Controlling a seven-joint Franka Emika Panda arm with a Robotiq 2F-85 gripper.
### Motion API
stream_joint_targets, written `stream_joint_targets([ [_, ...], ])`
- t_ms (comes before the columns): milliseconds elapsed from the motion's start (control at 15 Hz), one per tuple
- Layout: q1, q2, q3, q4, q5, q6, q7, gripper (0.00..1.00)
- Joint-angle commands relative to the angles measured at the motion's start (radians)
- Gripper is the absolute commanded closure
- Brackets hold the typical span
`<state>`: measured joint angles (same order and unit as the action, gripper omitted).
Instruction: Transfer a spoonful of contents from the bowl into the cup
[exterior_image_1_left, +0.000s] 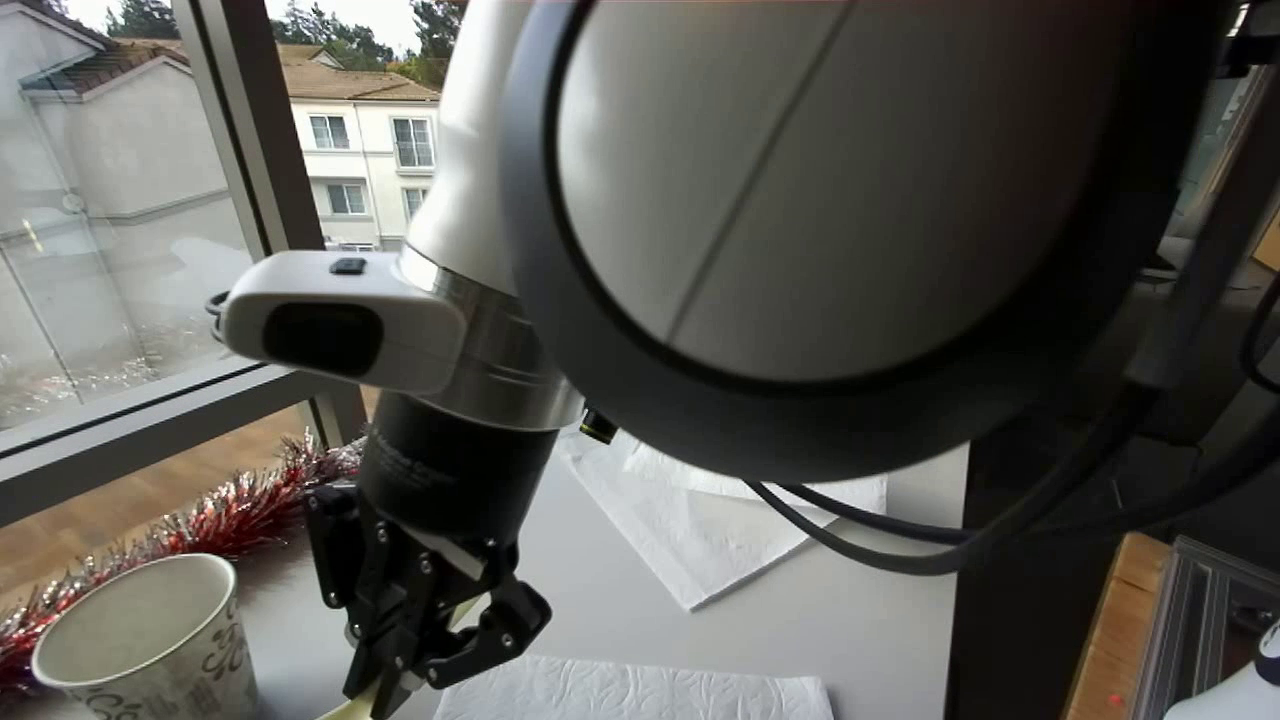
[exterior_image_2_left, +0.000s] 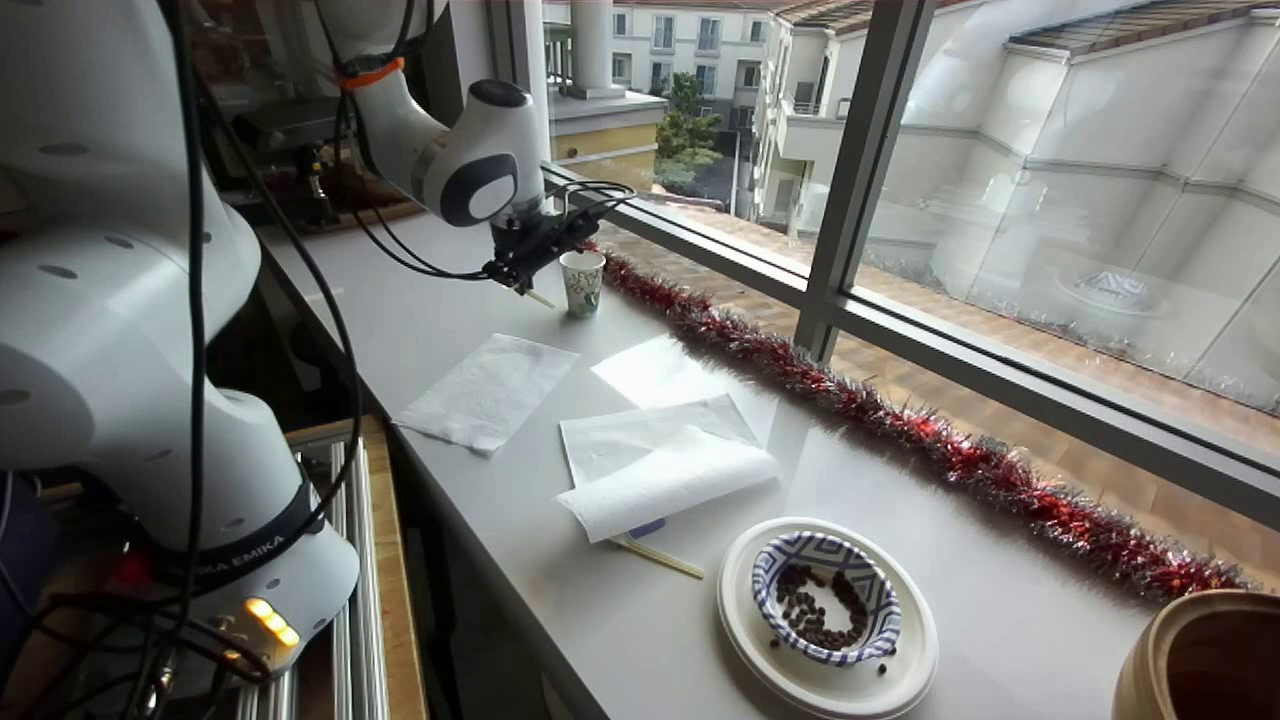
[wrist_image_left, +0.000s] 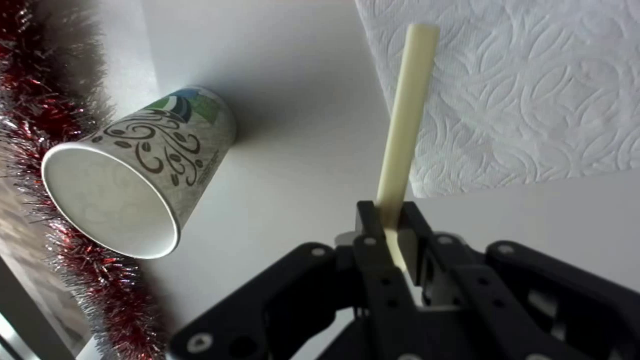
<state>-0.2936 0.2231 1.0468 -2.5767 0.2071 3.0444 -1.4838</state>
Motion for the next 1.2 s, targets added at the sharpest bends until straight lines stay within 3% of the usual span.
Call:
stream_joint_targets([
  [0, -0.017, 0.011, 0.009, 0.0, 0.001, 0.005, -0.014, 0.85],
  [200, -0.03, 0.024, 0.015, 0.0, 0.001, 0.01, -0.022, 0.85],
  [267, -0.024, 0.031, 0.012, 0.005, -0.011, -0.003, -0.033, 0.96],
  [667, -0.071, 0.18, 0.007, 0.013, -0.033, -0.071, -0.149, 0.96],
  [800, -0.068, 0.207, -0.011, 0.012, -0.036, -0.075, -0.178, 0.96],
  [1133, -0.046, 0.276, -0.096, 0.014, -0.171, -0.096, -0.141, 0.96],
])
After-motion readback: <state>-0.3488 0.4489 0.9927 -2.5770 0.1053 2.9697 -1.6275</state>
